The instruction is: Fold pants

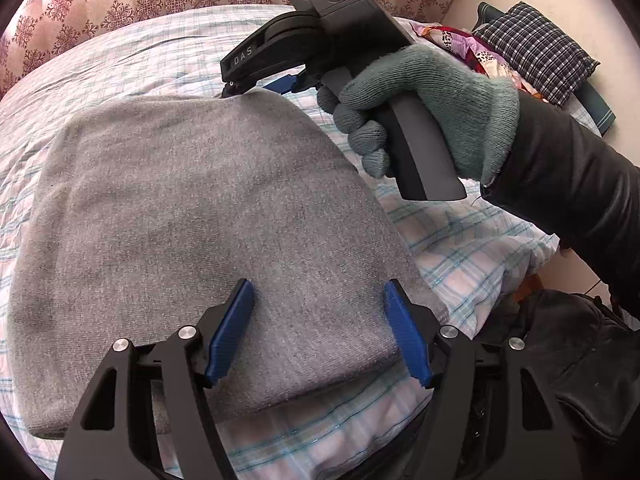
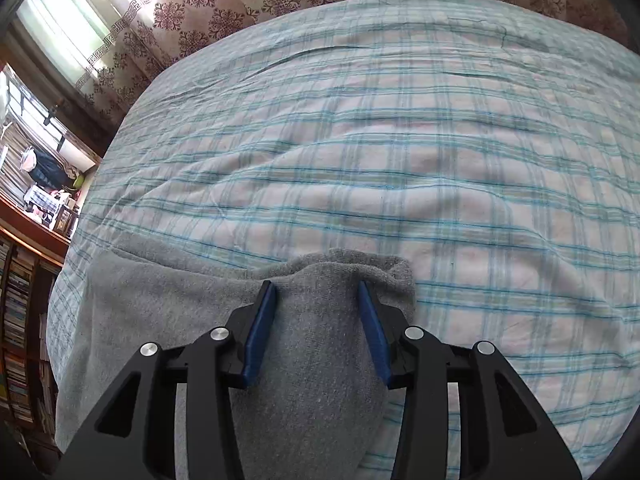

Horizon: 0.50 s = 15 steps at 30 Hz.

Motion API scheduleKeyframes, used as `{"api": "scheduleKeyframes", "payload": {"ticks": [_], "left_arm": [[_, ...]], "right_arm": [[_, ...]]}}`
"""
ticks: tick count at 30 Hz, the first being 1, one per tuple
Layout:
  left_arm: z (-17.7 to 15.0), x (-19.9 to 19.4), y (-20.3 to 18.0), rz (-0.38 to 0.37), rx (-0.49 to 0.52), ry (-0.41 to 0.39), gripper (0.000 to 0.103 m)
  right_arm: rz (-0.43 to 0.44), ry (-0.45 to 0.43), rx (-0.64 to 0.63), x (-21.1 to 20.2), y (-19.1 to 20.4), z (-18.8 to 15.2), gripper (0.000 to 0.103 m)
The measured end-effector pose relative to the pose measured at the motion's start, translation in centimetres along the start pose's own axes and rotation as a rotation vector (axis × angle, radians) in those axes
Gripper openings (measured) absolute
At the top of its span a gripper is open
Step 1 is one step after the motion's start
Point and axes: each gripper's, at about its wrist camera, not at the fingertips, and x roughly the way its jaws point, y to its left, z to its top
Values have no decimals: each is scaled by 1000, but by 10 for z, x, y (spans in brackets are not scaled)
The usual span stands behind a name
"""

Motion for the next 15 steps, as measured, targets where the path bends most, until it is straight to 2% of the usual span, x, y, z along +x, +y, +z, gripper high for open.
{"api": "scheduleKeyframes", "payload": {"ticks": [4,9,12,15], "left_arm": [[-1,-2,2,-15,-11,-7,70],[1,-11,12,-35,-44,-12,71],[5,-20,20,-9,-65,-21,71],[5,-29,28,53,-80,-39,72]], "right_arm": [[-12,-10,-22,-1,5,1,43],[-7,-76,-16,-31,2,-4,44],[-12,-125,-47,-52,8,-12,44],[-15,-150,-75,-71,10,-24,45]]}}
